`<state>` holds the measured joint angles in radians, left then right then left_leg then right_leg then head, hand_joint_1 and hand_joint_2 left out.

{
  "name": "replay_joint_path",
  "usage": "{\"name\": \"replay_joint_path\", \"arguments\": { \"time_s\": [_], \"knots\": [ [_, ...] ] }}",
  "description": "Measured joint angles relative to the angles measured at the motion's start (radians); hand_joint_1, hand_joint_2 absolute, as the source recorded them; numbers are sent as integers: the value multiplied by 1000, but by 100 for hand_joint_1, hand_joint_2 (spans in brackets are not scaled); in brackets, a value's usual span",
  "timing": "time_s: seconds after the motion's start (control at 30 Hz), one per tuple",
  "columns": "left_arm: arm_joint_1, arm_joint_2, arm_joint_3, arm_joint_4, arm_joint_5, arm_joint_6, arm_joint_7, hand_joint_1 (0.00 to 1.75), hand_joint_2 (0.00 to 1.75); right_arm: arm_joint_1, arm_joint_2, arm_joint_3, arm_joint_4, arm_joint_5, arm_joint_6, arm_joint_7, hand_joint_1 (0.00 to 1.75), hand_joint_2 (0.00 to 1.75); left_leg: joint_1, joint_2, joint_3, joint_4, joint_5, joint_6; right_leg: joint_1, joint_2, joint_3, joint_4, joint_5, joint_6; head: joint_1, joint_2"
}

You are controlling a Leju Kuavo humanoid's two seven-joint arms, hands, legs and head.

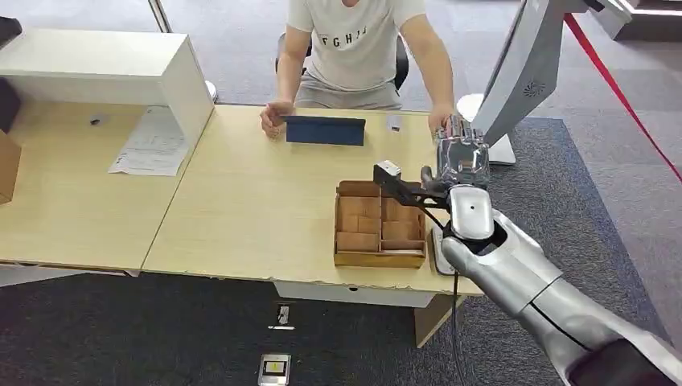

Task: Pass the card to the sensor for recognition and then transmit it.

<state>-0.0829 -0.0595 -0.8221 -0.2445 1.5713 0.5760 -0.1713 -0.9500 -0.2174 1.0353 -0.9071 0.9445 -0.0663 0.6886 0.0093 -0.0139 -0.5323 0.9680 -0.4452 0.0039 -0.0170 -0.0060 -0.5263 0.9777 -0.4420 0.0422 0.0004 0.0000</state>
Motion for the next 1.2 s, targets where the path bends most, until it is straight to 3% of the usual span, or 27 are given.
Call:
{"name": "replay_joint_path", "arguments": {
  "time_s": [0.17,0.43,0.7,0.77,0.83,0.93,1.0,1.07,1.2],
  "knots": [
    [2,-2,14,0,0,0,-9,0,0,-11,-32,-7,-21,122,43,5,0,0,0,0,0,0,0,0,0,0,0,0,0,0,0,0],
    [5,-7,37,0,0,2,-11,0,0,6,-104,-67,-80,196,78,6,0,0,0,1,0,1,0,0,0,1,-1,-1,1,1,0,0],
    [13,-13,62,0,0,9,-13,0,0,164,-248,-273,-175,213,116,7,0,0,0,-1,1,1,-1,1,-1,1,0,-2,1,1,0,0],
    [13,-17,72,0,0,9,-25,0,0,233,-298,-327,-195,241,171,7,0,0,0,-4,1,2,-1,1,0,-1,1,-3,0,2,0,0],
    [18,-21,77,0,0,9,-36,0,0,332,-339,-416,-207,251,180,8,0,0,0,-6,0,2,-1,1,0,-3,3,-3,0,2,0,0],
    [21,-23,87,0,0,11,-43,0,0,485,-398,-554,-222,152,153,8,0,0,0,-6,-1,2,-2,2,-1,-3,2,-3,0,2,0,0],
    [20,-24,95,0,0,26,-48,0,0,592,-435,-634,-233,50,98,8,0,0,0,-6,-1,2,-3,3,0,-3,2,-4,-1,3,0,0],
    [19,-24,101,0,0,33,-52,0,0,709,-457,-719,-236,-26,11,8,0,0,0,-7,-1,2,-3,3,0,-3,3,-4,-2,4,0,0],
    [19,-28,114,0,0,37,-62,0,0,886,-468,-833,-224,-245,-239,4,0,0,0,-5,0,1,-5,1,0,-3,2,-4,-3,3,-1,0]
  ]
}}
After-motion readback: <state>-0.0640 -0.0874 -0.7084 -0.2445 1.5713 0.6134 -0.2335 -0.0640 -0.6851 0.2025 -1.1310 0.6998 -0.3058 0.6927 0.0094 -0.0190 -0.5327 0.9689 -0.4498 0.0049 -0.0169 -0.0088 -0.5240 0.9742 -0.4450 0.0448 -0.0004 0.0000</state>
